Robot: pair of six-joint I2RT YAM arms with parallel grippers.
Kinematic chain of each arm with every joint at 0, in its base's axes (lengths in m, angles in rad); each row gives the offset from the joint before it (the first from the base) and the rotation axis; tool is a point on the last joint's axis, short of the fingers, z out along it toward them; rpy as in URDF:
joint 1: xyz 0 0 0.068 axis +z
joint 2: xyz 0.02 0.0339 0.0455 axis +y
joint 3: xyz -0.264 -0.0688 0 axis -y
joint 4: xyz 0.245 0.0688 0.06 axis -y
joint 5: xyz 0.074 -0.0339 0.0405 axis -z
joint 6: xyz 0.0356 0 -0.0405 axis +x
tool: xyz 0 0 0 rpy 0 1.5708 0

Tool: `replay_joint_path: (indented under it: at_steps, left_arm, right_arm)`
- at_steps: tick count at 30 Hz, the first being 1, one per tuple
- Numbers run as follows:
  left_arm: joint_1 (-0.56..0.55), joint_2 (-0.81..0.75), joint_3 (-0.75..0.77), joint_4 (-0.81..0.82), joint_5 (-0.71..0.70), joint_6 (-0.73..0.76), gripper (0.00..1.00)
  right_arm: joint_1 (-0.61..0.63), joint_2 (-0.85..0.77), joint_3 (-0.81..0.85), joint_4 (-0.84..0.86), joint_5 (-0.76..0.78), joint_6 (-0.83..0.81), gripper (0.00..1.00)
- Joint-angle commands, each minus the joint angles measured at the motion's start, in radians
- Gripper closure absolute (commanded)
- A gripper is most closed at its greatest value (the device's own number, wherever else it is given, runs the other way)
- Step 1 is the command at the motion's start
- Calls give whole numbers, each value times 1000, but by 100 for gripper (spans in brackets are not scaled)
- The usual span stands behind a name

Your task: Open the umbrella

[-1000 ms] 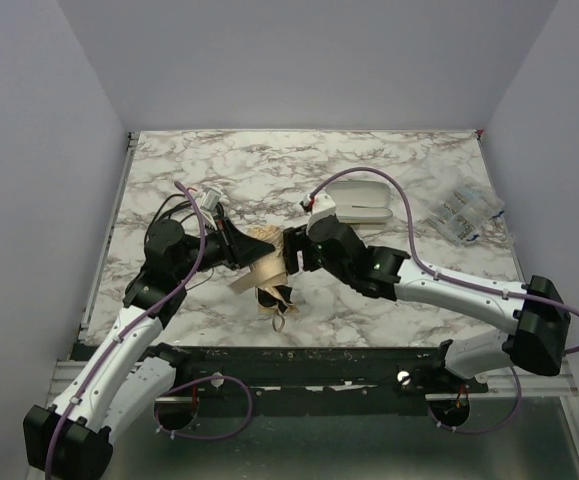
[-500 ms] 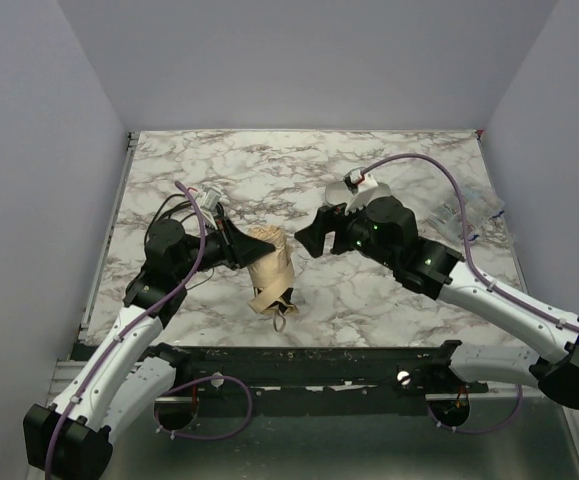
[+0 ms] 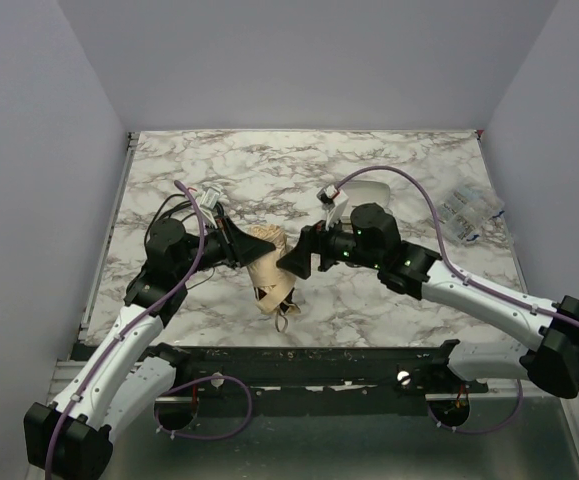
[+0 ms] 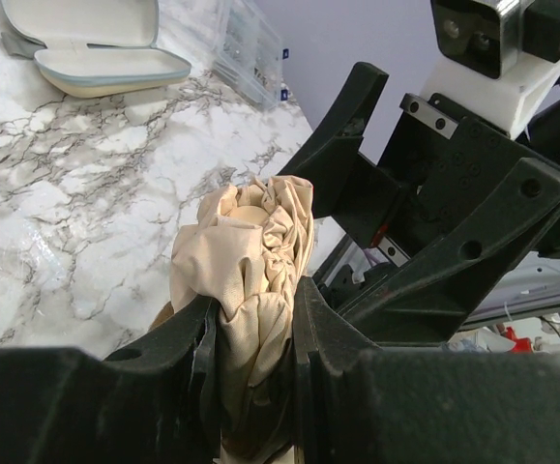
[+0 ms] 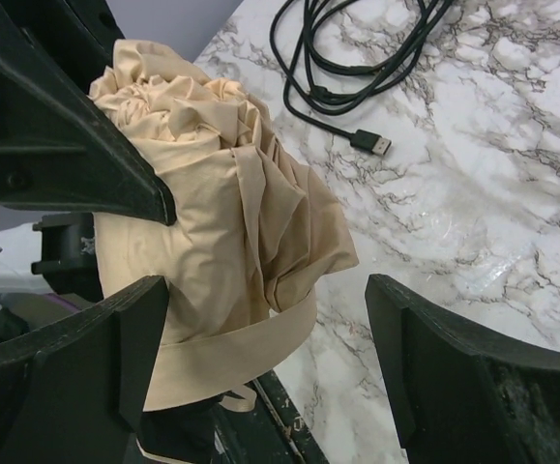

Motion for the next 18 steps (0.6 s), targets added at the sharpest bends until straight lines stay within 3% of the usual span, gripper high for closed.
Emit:
replay_joint_path:
  at_steps: [1, 8, 13, 18]
  left_arm:
    - [-2, -7, 68, 41, -24, -17, 100]
    - [-2, -3, 101, 2, -25, 11, 100]
    - [-2, 0, 114, 0, -24, 13, 100]
    - [-1, -11, 138, -38, -34, 31, 100]
  right_arm:
    - [3, 11, -51, 18, -26, -33, 10]
    - [4, -38, -132, -104, 120, -84, 10]
    - [4, -28, -113, -179, 277, -74, 10]
    - [3, -29, -95, -204, 339, -75, 10]
